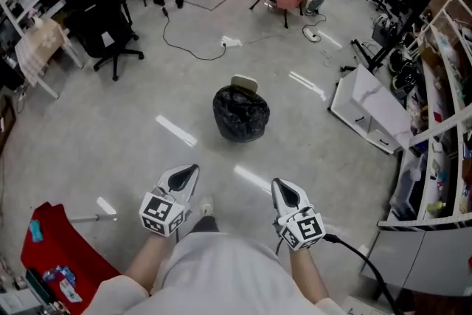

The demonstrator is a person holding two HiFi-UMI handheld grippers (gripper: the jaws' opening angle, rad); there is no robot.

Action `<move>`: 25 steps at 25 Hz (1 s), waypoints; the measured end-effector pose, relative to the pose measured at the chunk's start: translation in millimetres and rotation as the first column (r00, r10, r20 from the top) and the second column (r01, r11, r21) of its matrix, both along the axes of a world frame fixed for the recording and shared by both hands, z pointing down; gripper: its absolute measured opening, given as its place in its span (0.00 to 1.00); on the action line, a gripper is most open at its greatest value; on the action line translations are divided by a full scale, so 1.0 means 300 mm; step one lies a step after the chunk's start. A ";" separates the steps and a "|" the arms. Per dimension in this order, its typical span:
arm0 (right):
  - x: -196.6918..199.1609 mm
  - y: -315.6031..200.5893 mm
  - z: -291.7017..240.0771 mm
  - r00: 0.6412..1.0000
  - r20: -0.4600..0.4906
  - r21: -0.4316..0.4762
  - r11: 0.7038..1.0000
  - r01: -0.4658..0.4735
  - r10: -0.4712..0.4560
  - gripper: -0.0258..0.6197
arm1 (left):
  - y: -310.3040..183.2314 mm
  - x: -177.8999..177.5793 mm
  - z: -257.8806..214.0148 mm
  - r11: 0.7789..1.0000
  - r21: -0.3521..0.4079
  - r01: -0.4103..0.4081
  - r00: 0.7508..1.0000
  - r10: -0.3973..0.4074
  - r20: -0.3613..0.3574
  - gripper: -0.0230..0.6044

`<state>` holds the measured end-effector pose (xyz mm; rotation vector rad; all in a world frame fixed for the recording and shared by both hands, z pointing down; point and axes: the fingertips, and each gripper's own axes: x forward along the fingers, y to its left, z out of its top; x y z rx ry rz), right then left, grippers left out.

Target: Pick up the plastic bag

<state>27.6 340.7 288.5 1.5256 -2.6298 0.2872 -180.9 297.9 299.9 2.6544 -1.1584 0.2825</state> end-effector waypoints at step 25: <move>-0.054 -0.583 0.081 0.998 -0.032 -0.029 0.998 -0.055 0.054 0.04 | -0.605 -0.050 0.119 0.996 -0.046 -0.075 0.997 0.076 0.022 0.04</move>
